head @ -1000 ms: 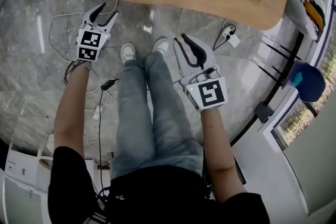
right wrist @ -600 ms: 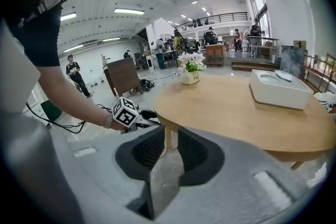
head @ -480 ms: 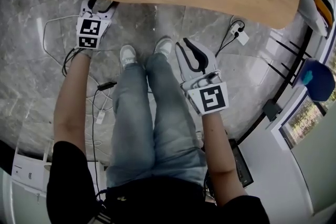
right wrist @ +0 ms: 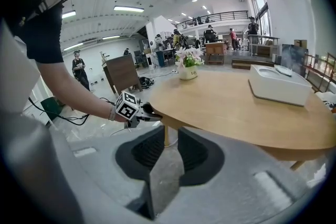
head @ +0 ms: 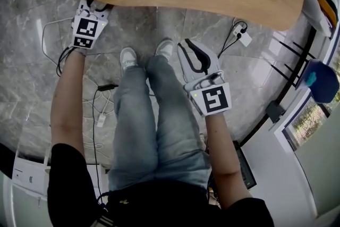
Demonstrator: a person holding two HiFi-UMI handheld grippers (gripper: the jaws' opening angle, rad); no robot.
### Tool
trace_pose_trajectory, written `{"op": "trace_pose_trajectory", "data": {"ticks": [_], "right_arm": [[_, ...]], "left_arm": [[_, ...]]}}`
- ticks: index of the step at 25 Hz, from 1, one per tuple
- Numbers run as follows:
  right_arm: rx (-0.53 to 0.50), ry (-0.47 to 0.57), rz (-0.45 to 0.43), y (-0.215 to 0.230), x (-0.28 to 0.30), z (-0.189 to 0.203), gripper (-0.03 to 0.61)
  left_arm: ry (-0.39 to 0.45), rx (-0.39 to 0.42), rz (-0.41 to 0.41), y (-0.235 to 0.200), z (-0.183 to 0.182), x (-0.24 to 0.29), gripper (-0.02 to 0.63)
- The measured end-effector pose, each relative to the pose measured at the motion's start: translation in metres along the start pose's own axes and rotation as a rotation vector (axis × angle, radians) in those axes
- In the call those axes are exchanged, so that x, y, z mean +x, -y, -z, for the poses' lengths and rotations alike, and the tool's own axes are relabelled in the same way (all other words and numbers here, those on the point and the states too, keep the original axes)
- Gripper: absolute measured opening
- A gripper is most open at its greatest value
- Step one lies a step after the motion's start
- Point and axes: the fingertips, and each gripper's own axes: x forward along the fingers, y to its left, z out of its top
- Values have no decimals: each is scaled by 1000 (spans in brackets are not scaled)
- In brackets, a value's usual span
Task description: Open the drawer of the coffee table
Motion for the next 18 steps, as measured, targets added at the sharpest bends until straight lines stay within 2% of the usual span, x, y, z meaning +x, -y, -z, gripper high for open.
{"op": "trace_pose_trajectory", "data": {"ticks": [9,18], "right_arm": [[6,39,-25,-10,4,-5,77],[12,25,-21,-10,1,3,77]], "left_arm": [[-15,107,75,6,0,-5,176],[-77,295,322,10,0,-10,114]]}}
